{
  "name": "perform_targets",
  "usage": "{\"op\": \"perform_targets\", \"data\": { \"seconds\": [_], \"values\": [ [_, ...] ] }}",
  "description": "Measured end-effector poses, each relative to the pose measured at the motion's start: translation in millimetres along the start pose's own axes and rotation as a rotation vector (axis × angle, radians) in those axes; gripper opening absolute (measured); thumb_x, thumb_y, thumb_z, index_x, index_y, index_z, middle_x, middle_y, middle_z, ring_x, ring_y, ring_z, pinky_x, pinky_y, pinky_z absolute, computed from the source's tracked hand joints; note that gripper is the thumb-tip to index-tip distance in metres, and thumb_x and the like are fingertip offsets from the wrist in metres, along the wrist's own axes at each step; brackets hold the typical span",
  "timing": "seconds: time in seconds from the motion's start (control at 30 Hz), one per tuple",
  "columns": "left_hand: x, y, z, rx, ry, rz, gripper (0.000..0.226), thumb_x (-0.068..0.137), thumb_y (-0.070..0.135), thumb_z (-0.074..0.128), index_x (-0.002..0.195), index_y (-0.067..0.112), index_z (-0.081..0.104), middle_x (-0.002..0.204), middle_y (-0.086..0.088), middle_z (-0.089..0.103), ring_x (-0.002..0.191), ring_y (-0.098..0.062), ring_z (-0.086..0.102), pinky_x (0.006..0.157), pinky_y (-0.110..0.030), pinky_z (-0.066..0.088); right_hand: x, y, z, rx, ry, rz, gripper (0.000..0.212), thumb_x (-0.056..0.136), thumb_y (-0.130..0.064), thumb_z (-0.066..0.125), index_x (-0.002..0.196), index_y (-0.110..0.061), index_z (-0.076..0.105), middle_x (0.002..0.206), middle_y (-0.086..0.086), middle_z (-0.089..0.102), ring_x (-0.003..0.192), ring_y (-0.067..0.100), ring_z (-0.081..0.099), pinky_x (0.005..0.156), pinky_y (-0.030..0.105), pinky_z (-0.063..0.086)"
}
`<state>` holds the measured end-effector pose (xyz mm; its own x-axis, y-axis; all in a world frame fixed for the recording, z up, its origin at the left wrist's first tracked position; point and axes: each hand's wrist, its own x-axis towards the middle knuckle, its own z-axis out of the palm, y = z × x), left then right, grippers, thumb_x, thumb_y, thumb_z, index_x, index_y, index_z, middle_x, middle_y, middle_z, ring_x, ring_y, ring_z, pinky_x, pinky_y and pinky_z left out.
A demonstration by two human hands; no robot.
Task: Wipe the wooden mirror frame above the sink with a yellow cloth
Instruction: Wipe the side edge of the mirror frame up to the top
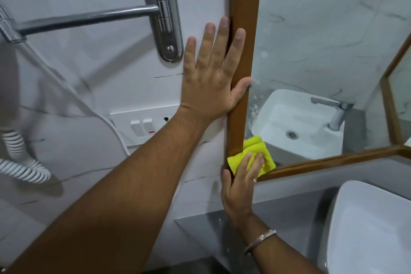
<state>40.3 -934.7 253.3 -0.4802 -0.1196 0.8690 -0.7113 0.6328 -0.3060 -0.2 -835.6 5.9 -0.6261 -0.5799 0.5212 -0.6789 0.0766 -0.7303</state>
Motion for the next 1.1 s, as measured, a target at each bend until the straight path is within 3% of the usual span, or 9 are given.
{"op": "perform_targets", "data": {
  "seconds": [0.1, 0.2, 0.3, 0.5, 0.6, 0.77, 0.93, 1.03, 1.1],
  "values": [
    [0, 0, 2, -0.004, 0.012, -0.001, 0.079, 0.094, 0.058, 0.048, 0.152, 0.007, 0.034, 0.155, -0.021, 0.037, 0.144, -0.039, 0.032, 0.117, -0.057, 0.016, 2, 7, -1, -0.017, -0.057, -0.110, 0.083, 0.098, -0.052, 0.034, 0.151, -0.003, -0.007, 0.156, 0.030, -0.012, 0.145, 0.043, -0.017, 0.120, 0.047, -0.006],
    [-1, 0, 5, -0.016, 0.013, 0.011, 0.081, 0.094, 0.059, 0.045, 0.154, 0.009, 0.025, 0.157, -0.020, 0.034, 0.145, -0.038, 0.028, 0.118, -0.055, 0.011, -30, 53, 2, -0.173, -0.220, -0.203, 0.090, 0.095, -0.060, 0.035, 0.152, -0.005, -0.009, 0.158, 0.023, -0.017, 0.145, 0.045, -0.010, 0.116, 0.057, 0.008],
    [-1, -2, 8, -0.017, 0.008, 0.026, 0.079, 0.095, 0.060, 0.040, 0.153, 0.012, 0.015, 0.158, -0.020, 0.031, 0.146, -0.038, 0.024, 0.119, -0.054, 0.008, -44, 81, 2, -0.327, -0.324, -0.240, 0.092, 0.094, -0.067, 0.030, 0.151, -0.003, -0.004, 0.159, 0.019, -0.018, 0.147, 0.040, -0.010, 0.114, 0.053, 0.011],
    [-3, 0, 10, -0.039, 0.023, 0.027, 0.079, 0.096, 0.058, 0.042, 0.153, 0.011, 0.014, 0.159, -0.019, 0.029, 0.147, -0.036, 0.022, 0.119, -0.053, 0.007, 5, 40, -9, -0.264, -0.121, -0.359, 0.094, 0.093, -0.065, 0.035, 0.151, -0.004, -0.006, 0.159, 0.019, -0.017, 0.145, 0.045, -0.010, 0.120, 0.047, -0.003],
    [-1, 0, 9, -0.047, 0.028, 0.028, 0.078, 0.096, 0.058, 0.042, 0.153, 0.012, 0.014, 0.159, -0.019, 0.029, 0.148, -0.036, 0.023, 0.120, -0.053, 0.006, 20, 44, -15, -0.309, -0.093, -0.452, 0.092, 0.092, -0.065, 0.034, 0.152, -0.005, 0.000, 0.160, 0.018, -0.011, 0.145, 0.045, -0.003, 0.119, 0.049, 0.000],
    [-2, -1, 7, -0.040, 0.008, 0.036, 0.078, 0.097, 0.057, 0.040, 0.156, 0.012, 0.017, 0.160, -0.019, 0.026, 0.149, -0.036, 0.020, 0.120, -0.053, 0.003, 11, 89, -35, -0.566, -0.339, -0.585, 0.088, 0.089, -0.070, 0.033, 0.145, -0.004, 0.018, 0.151, 0.025, 0.019, 0.135, 0.049, 0.023, 0.116, 0.053, 0.011],
    [-1, -2, 4, -0.028, 0.002, 0.030, 0.079, 0.097, 0.058, 0.040, 0.157, 0.011, 0.022, 0.161, -0.019, 0.025, 0.149, -0.036, 0.020, 0.119, -0.053, 0.004, -8, 108, -50, -0.777, -0.590, -0.585, 0.095, 0.085, -0.074, 0.035, 0.151, -0.010, 0.012, 0.152, 0.020, 0.026, 0.144, 0.042, 0.011, 0.117, 0.051, 0.005],
    [-2, -1, 5, -0.039, 0.014, 0.035, 0.079, 0.097, 0.058, 0.040, 0.157, 0.012, 0.018, 0.161, -0.019, 0.024, 0.149, -0.036, 0.018, 0.120, -0.053, 0.002, -4, 103, -48, -0.774, -0.542, -0.595, 0.085, 0.092, -0.070, 0.023, 0.152, -0.012, 0.008, 0.149, 0.019, 0.027, 0.147, 0.039, -0.001, 0.116, 0.049, 0.004],
    [-3, -1, 6, -0.051, 0.019, 0.035, 0.079, 0.097, 0.057, 0.040, 0.156, 0.012, 0.014, 0.161, -0.019, 0.023, 0.150, -0.036, 0.017, 0.120, -0.053, 0.001, 18, 81, -52, -0.715, -0.372, -0.648, 0.077, 0.094, -0.067, 0.022, 0.148, -0.012, 0.017, 0.152, 0.018, 0.021, 0.139, 0.044, 0.019, 0.116, 0.047, 0.003]
  ]
}}
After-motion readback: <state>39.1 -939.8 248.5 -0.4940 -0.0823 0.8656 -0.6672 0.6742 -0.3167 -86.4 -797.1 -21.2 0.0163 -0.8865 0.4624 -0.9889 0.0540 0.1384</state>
